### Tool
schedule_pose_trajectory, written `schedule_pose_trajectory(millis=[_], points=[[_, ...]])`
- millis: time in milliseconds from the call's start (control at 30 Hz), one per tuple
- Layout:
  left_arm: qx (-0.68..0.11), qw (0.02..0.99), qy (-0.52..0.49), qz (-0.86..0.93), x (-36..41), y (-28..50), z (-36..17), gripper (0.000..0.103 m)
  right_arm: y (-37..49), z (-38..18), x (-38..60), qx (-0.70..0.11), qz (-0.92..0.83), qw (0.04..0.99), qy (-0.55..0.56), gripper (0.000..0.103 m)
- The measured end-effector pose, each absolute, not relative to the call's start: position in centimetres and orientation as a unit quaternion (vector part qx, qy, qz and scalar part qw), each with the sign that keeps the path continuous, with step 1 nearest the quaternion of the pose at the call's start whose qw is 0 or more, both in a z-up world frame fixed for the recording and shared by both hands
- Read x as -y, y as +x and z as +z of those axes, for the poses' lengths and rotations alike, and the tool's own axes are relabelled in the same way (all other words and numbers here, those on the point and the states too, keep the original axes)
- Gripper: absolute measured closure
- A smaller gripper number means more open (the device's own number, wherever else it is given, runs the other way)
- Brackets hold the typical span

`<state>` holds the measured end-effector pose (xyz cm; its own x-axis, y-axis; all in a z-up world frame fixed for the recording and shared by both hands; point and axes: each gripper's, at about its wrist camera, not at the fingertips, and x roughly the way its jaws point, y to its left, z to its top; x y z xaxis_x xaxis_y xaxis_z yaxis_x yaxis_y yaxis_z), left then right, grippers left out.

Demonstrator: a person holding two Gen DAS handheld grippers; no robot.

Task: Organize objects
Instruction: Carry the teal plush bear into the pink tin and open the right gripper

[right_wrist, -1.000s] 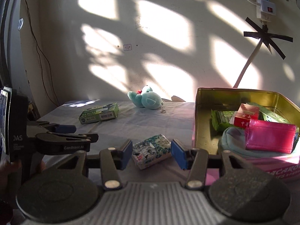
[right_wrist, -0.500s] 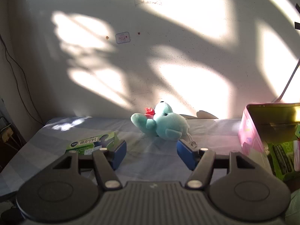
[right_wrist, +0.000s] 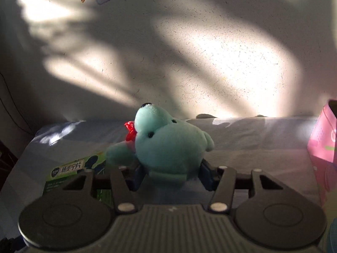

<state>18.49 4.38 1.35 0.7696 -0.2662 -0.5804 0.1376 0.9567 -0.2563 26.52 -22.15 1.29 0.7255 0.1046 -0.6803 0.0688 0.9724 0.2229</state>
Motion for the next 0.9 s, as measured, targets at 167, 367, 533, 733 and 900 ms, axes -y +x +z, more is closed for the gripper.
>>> schedule_pose_trajectory(millis=[167, 367, 533, 733, 900], points=[[-0.317, 0.910, -0.161, -0.212, -4.9, 18.1, 1.6, 0.031, 15.1, 2.5, 19.5, -0.343, 0.078, 0.934, 0.061, 0.050], [-0.334, 0.869, -0.112, -0.347, -0.5, 14.7, 1.8, 0.031, 1.8, 2.1, 19.0, -0.313, 0.091, 0.945, 0.008, 0.049], [-0.355, 0.823, -0.091, -0.433, 3.6, 9.9, 2.4, 0.031, -3.1, 0.9, 21.1, -0.324, 0.057, 0.944, 0.030, 0.044], [-0.403, 0.796, -0.080, -0.445, 7.1, 8.3, 1.1, 0.031, -4.1, 0.2, 23.1, -0.322, 0.053, 0.944, 0.048, 0.022], [-0.427, 0.778, -0.112, -0.448, 7.5, 7.9, 1.0, 0.053, -4.5, 0.2, 24.1, -0.313, 0.063, 0.946, 0.060, 0.037]])
